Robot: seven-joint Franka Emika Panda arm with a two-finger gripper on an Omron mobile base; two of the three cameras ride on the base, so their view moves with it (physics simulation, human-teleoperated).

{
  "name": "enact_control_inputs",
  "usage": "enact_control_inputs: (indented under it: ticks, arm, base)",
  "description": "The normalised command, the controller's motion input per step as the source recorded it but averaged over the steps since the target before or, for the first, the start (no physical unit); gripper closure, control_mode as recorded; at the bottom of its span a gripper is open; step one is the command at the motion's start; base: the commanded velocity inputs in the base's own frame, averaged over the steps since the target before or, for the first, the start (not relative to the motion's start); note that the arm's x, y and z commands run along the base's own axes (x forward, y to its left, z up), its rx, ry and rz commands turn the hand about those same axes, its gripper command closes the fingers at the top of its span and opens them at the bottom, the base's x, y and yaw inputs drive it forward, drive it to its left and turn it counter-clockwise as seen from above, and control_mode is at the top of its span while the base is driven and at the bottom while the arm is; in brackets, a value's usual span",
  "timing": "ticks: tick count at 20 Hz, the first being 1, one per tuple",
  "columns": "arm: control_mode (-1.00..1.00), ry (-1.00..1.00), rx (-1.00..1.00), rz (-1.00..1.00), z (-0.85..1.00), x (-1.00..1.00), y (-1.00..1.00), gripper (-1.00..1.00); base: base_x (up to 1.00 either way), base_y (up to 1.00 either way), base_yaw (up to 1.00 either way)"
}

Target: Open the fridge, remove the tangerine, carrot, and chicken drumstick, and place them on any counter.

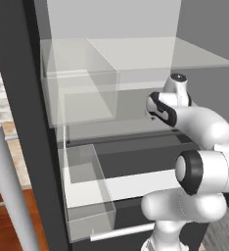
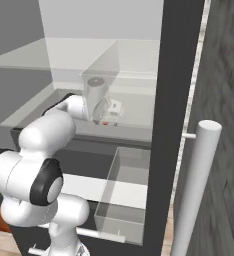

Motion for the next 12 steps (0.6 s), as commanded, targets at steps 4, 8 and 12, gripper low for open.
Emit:
enact_control_inputs:
  ticks: [4,8,12]
  arm:
    - [-1.00,0.00,-0.01,0.02,-0.32,0.31,0.00,-1.00]
    - [-1.00,0.00,-0.02,0.02,-0.39,0.14,0.11,-1.00]
    - [-1.00,0.00,0.00,0.01,-0.46,0.00,0.17,-1.00]
  base:
    - [0.00,0.00,0.00]
    - [0.00,0.00,0.00]
    - [0.00,0.00,0.00]
